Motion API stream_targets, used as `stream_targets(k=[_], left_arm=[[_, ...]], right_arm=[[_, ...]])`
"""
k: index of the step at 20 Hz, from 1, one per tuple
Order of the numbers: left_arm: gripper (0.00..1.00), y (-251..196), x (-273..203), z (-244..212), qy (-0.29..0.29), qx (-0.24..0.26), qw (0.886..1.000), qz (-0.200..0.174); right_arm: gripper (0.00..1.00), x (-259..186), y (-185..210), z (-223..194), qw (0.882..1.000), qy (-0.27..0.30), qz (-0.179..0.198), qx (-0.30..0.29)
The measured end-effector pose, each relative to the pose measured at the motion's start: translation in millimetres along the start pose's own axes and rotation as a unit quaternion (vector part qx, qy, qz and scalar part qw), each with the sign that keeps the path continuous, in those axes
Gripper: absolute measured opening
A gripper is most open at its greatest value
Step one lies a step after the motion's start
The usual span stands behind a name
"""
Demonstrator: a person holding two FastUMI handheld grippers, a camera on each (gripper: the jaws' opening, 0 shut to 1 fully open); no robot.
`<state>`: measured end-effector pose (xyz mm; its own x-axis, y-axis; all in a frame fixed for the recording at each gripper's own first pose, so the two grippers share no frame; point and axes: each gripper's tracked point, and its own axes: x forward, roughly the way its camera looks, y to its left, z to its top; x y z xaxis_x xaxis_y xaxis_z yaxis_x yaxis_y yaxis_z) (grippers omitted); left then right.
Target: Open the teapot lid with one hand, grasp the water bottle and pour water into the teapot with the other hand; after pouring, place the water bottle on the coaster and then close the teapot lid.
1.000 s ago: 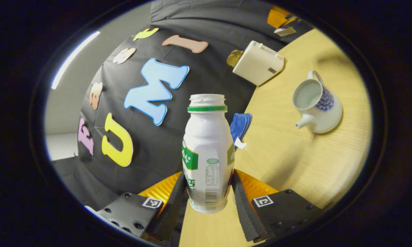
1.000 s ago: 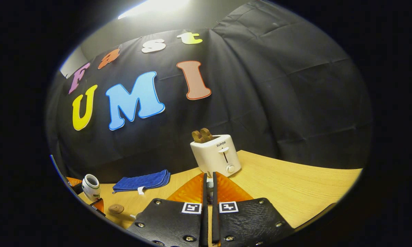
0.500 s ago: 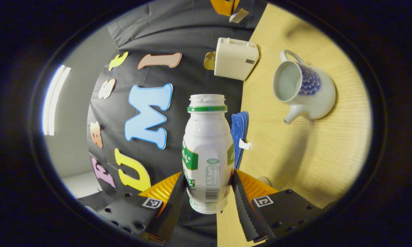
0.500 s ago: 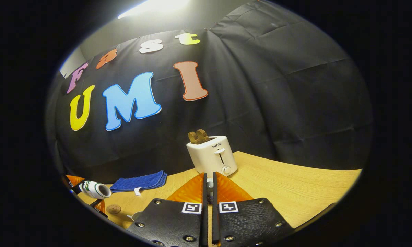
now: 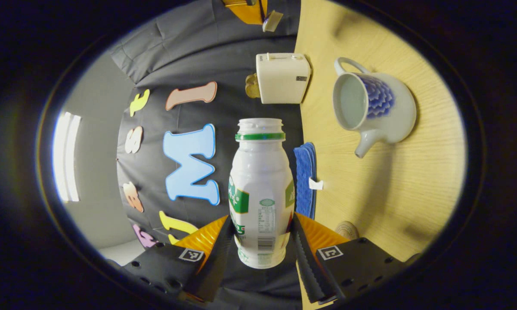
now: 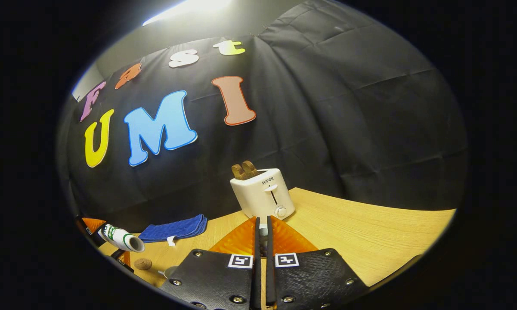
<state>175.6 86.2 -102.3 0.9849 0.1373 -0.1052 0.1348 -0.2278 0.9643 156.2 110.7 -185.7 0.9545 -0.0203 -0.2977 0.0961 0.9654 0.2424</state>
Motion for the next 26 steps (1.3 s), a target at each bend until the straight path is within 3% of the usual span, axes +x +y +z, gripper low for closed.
stream_targets(k=[8,13,15,16,17,19,21,23,25,26], left_arm=[[0.81,-5,0,5,-0.015,0.057,0.998,0.011],[0.85,-5,-2,5,-0.021,0.072,0.997,0.017],[0.81,-1,-1,7,-0.023,0.082,0.996,0.021],[0.85,1,0,6,-0.023,0.087,0.996,0.024],[0.81,2,0,5,-0.024,0.09,0.995,0.025],[0.85,2,1,6,-0.025,0.094,0.995,0.026],[0.77,2,-1,7,-0.028,0.102,0.994,0.026],[0.77,0,-3,7,-0.031,0.11,0.993,0.027],[0.84,1,-3,7,-0.032,0.117,0.992,0.027],[0.81,0,-3,6,-0.033,0.118,0.992,0.027]], right_arm=[[0.04,-1,7,-2,1.0,0.001,0.01,-0.008],[0.04,-2,10,-3,1.0,0.004,0.014,-0.012],[0.04,-1,11,-4,1.0,0.006,0.017,-0.012],[0.04,-2,12,-5,1.0,0.007,0.018,-0.012],[0.04,-2,13,-5,1.0,0.007,0.02,-0.013],[0.04,-2,14,-5,1.0,0.008,0.022,-0.016],[0.04,-1,15,-6,1.0,0.008,0.023,-0.017],[0.04,-2,15,-6,1.0,0.009,0.024,-0.018],[0.04,-2,16,-6,0.999,0.01,0.025,-0.019],[0.04,-2,17,-7,0.999,0.01,0.026,-0.021]])
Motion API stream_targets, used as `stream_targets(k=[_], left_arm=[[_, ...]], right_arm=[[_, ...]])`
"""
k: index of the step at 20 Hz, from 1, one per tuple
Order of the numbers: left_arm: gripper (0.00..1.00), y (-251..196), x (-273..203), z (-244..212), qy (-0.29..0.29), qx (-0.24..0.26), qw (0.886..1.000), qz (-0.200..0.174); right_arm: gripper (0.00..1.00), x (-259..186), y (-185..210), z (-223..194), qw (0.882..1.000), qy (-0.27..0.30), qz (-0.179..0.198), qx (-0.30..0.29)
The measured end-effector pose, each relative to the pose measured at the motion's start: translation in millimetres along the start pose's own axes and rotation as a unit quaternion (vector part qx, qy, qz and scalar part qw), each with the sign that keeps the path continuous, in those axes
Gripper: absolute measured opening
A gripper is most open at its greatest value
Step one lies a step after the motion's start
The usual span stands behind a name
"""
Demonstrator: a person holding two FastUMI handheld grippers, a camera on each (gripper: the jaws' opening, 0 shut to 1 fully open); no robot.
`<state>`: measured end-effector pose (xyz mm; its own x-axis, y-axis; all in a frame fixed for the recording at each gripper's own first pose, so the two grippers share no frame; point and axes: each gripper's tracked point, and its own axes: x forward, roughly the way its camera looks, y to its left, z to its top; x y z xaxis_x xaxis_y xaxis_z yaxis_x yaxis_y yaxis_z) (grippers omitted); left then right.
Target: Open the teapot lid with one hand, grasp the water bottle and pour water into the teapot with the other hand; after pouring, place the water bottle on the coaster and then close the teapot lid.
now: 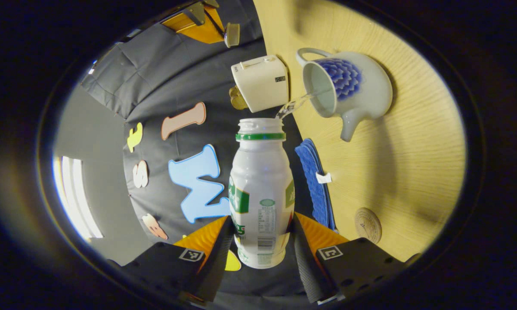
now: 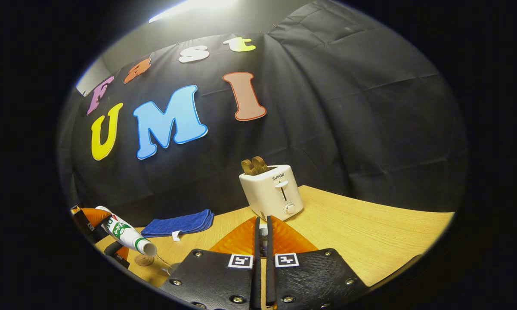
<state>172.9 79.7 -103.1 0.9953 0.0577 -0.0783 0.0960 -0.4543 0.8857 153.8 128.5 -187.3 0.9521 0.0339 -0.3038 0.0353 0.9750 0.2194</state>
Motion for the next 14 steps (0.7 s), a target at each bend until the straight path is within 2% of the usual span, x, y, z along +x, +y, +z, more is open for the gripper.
stream_targets(k=[1,2,11,12,13,14], left_arm=[[0.77,0.1,0.2,-0.5,0.0,0.001,1.0,0.0],[0.81,0.5,-0.1,-0.5,-0.002,0.004,1.0,0.0],[0.81,1.8,0.1,2.1,-0.013,0.029,1.0,-0.001],[0.77,2.2,0.1,2.5,-0.014,0.03,0.999,-0.002],[0.77,2.5,0.4,3.3,-0.015,0.033,0.999,-0.002],[0.81,2.5,-0.2,3.6,-0.016,0.036,0.999,-0.002]], right_arm=[[0.04,-0.5,0.7,0.6,1.0,0.0,0.0,-0.002],[0.04,-0.9,0.8,0.5,1.0,0.0,-0.001,-0.004],[0.04,-0.2,0.9,-0.2,1.0,0.001,-0.002,-0.01],[0.04,0.3,0.5,-0.5,1.0,0.001,-0.002,-0.01],[0.04,0.1,0.4,-0.4,1.0,0.001,-0.002,-0.01],[0.04,0.4,0.8,0.0,1.0,0.001,-0.002,-0.01]])
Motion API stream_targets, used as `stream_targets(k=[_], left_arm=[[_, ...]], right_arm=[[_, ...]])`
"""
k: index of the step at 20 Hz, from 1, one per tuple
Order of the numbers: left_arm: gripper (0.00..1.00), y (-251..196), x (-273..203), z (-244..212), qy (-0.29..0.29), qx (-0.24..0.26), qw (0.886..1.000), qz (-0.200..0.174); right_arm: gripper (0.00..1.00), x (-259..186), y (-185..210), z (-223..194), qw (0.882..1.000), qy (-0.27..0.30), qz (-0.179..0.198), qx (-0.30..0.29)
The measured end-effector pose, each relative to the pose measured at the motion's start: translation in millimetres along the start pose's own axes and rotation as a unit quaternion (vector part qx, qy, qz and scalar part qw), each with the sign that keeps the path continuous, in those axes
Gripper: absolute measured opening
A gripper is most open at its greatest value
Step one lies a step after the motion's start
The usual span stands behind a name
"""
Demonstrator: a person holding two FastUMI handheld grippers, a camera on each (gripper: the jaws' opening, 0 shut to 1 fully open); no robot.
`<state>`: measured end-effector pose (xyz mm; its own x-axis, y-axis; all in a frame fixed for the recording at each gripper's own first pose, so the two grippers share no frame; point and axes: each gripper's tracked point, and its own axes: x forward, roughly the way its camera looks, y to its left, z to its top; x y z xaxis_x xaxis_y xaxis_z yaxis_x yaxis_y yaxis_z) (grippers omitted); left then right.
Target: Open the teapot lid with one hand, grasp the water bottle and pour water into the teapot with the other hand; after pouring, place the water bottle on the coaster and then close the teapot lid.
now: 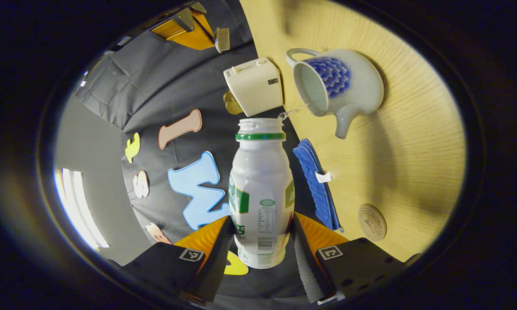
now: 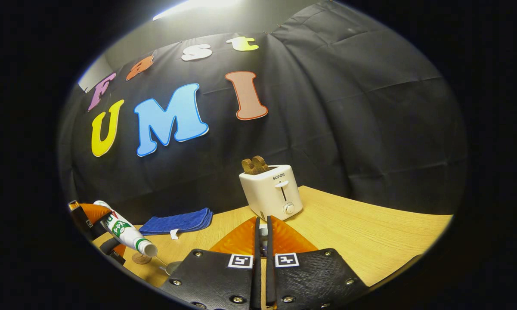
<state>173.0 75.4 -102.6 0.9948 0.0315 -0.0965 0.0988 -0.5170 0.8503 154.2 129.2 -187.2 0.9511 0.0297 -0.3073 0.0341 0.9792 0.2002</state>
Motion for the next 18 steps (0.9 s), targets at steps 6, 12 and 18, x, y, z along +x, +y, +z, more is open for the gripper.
stream_targets(k=[6,12,18], left_arm=[[0.85,2,0,4,-0.011,0.016,1.0,0.005],[0.81,5,1,6,-0.019,0.035,0.999,0.011],[0.81,8,-2,14,-0.031,0.047,0.998,0.018]], right_arm=[[0.04,-1,0,-1,1.0,0.002,-0.001,0.0],[0.04,0,-2,1,1.0,0.001,-0.001,0.005],[0.04,-1,-3,0,1.0,0.003,-0.001,0.01]])
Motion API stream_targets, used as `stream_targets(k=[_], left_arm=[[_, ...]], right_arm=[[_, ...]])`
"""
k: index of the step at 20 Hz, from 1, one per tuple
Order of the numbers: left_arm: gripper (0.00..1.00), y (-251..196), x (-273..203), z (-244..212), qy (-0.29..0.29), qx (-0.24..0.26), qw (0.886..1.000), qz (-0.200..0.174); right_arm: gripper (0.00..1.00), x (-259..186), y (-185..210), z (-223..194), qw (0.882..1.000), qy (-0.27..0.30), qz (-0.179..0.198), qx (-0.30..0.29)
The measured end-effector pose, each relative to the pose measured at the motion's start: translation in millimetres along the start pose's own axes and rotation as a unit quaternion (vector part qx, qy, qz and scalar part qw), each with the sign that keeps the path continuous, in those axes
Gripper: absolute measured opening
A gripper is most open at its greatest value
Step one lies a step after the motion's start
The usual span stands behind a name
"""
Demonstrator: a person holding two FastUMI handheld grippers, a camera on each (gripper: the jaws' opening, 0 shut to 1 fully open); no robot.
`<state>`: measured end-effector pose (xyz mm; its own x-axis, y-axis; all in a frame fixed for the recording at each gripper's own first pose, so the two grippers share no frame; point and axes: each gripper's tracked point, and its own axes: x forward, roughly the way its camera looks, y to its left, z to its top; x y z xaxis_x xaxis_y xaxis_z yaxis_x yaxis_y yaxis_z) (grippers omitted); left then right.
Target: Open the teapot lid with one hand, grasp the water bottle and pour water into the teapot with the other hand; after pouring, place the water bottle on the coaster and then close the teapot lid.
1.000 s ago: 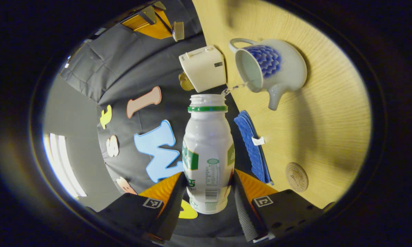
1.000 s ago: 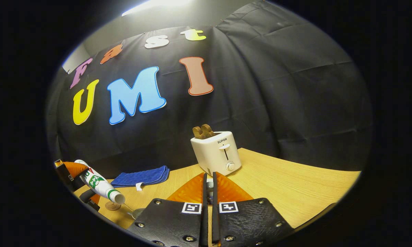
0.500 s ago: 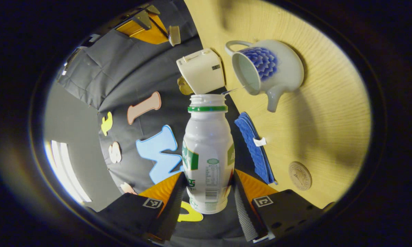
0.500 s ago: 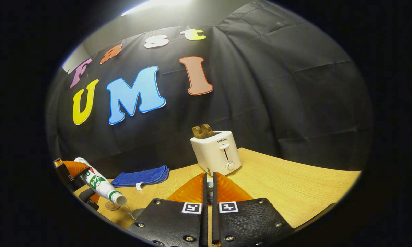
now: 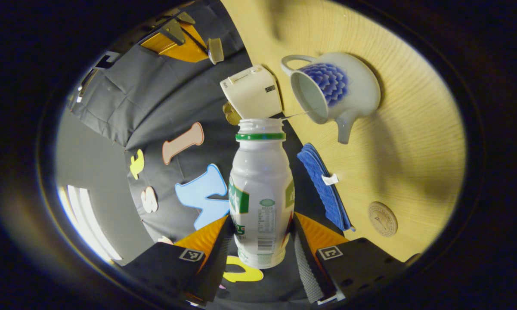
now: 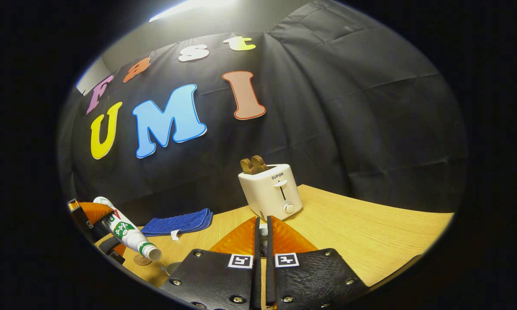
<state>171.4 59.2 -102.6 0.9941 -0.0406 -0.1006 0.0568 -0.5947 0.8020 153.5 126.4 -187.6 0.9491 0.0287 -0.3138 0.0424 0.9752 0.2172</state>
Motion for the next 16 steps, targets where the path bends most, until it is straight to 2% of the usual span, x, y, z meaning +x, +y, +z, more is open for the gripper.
stream_targets(k=[3,4,16], left_arm=[[0.81,7,4,4,-0.008,0.006,1.0,0.005],[0.85,9,6,5,-0.009,0.007,1.0,0.005],[0.85,16,9,-2,-0.008,0.018,1.0,0.012]], right_arm=[[0.04,1,-1,0,1.0,0.001,0.0,0.003],[0.04,0,-1,0,1.0,0.002,-0.001,0.004],[0.04,6,-25,-3,0.999,0.017,-0.02,0.044]])
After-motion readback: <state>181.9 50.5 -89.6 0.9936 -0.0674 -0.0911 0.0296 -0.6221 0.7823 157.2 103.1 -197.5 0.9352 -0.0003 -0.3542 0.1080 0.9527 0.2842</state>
